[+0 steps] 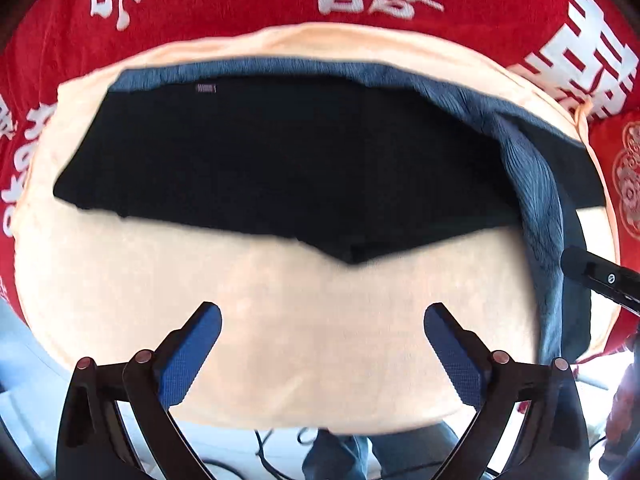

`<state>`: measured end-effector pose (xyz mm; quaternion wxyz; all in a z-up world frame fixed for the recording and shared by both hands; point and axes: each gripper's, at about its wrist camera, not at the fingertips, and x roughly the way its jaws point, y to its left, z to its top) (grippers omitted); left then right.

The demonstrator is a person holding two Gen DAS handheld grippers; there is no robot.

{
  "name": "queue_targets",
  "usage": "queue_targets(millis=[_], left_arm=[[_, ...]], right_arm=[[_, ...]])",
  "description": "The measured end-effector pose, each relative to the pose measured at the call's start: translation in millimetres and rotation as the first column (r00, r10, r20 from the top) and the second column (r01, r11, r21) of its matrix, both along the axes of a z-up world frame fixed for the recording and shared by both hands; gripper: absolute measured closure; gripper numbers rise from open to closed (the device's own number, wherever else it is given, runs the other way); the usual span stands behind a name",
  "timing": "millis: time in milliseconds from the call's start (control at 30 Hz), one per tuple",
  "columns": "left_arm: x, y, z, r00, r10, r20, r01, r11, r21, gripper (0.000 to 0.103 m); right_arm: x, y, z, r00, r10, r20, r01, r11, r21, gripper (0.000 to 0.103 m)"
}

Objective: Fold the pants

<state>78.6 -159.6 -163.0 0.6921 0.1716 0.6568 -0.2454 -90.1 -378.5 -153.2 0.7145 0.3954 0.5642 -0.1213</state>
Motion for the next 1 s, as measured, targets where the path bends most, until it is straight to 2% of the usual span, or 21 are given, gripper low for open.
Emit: queue_targets(millis=[200,367,500,633,733,900,1000], left_arm=[[-28.7,15.3,8.3,0.997,-0.026,0.072,0.026,1.000,-0.003,0.002],[-49.6,17.7,13.5,0.994,-0.074,0.075,0.075,0.997,-0.007,0.002],[-62.8,11.9,14.8,0.992,-0.104,0.073,0.108,0.993,-0.050,0.002],[-73.1,-11.2,-3.2,0.994,-0.113,0.002,0.112,0.991,-0.077,0.002],[-81.3,-41.8,-18.4,0.991,-0.132,-0.030,0.129,0.989,-0.070,0.002],[-99.9,-98.3,-28.5,0.983,-0.184,-0.021,0.182,0.981,-0.071,0.002],[-108.8,-123.6,-31.6,0.974,-0.225,-0.026,0.223,0.972,-0.076,0.002]], right_arm=[[-43.5,17.7,9.6,0.998,-0.044,0.043,0.046,0.998,-0.035,0.022],[-89.4,18.7,7.4,0.989,-0.139,0.043,0.140,0.990,-0.031,0.022],[-130.1,11.9,6.2,0.981,-0.191,0.041,0.193,0.980,-0.052,0.022],[-166.0,-4.9,-5.7,0.967,-0.256,0.002,0.256,0.965,-0.053,0.022],[-191.8,-19.2,-13.7,0.958,-0.287,-0.018,0.285,0.957,-0.050,0.022],[-236.2,-35.0,-43.4,0.931,-0.357,-0.070,0.359,0.933,0.024,0.022],[-255.1,-38.8,-60.1,0.911,-0.407,-0.069,0.412,0.908,0.073,0.023]])
